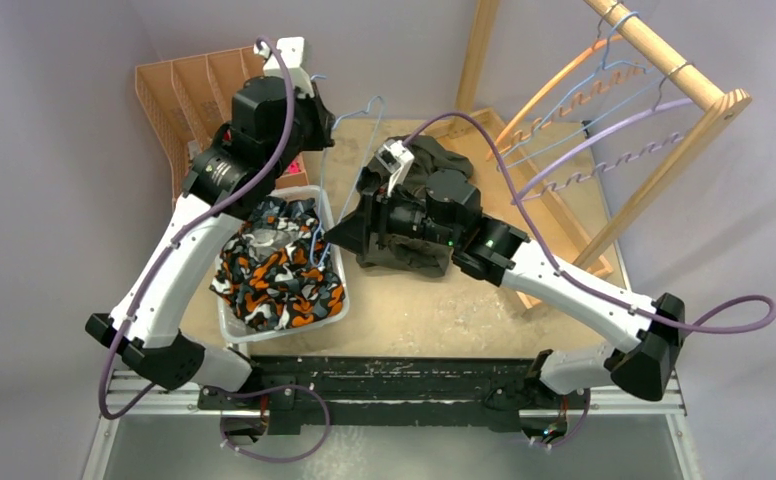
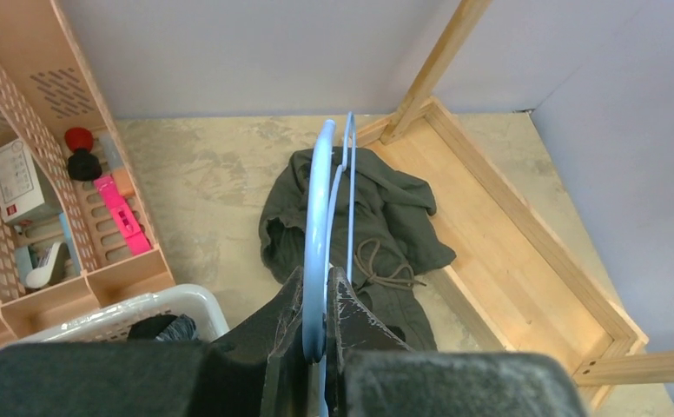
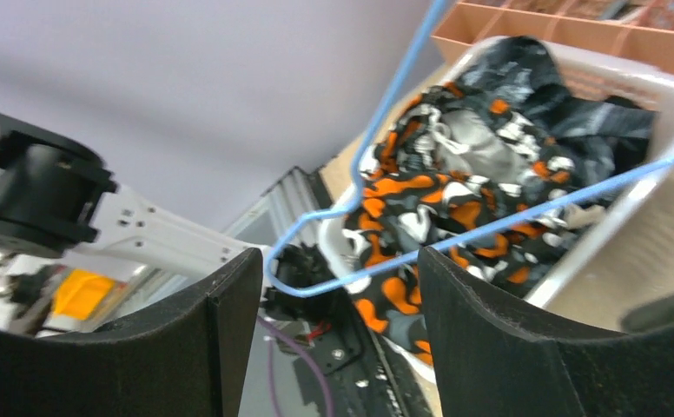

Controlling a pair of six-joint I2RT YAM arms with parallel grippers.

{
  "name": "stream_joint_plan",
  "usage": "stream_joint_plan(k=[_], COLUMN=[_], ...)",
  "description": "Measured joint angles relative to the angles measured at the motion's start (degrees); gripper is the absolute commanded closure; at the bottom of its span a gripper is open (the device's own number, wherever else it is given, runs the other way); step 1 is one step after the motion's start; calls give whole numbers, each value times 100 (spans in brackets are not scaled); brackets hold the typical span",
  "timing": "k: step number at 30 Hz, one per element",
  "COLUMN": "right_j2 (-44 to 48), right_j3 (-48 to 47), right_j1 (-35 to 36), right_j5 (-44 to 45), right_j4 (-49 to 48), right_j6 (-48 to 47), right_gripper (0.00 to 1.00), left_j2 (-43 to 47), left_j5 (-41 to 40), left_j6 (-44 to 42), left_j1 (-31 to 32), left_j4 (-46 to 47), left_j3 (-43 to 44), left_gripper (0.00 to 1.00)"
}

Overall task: Remove the shorts from the hanger
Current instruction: Pick up the hanger at the center of the board.

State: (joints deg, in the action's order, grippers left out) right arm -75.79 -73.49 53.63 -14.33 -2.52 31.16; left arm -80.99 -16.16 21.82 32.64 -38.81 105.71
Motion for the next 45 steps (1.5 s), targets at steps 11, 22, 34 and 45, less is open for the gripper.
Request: stream_joint_plan(k=[11,22,34,45], right_j2=[-654,-1141,-1416,-1360], right_j3=[11,-2,-249,-472], right_j1=[39,168,267,262], right_j5=[-654,-715,-149,927], right_j4=[-1093,-1615,-1517,-1591], right_j6=[1045,1539,2288,2708], right_gripper=[38,56,100,100], left_j2=[-356,-581,-643,-619], left_j5=[166,-155,-507,-518], left_j6=[-243,-299,-540,-525], left_j1=[0,0,0,0], left_j4=[-269,-330,-144,-354], left_j3=[442,658,758,809], left_gripper=[100,100,55,18])
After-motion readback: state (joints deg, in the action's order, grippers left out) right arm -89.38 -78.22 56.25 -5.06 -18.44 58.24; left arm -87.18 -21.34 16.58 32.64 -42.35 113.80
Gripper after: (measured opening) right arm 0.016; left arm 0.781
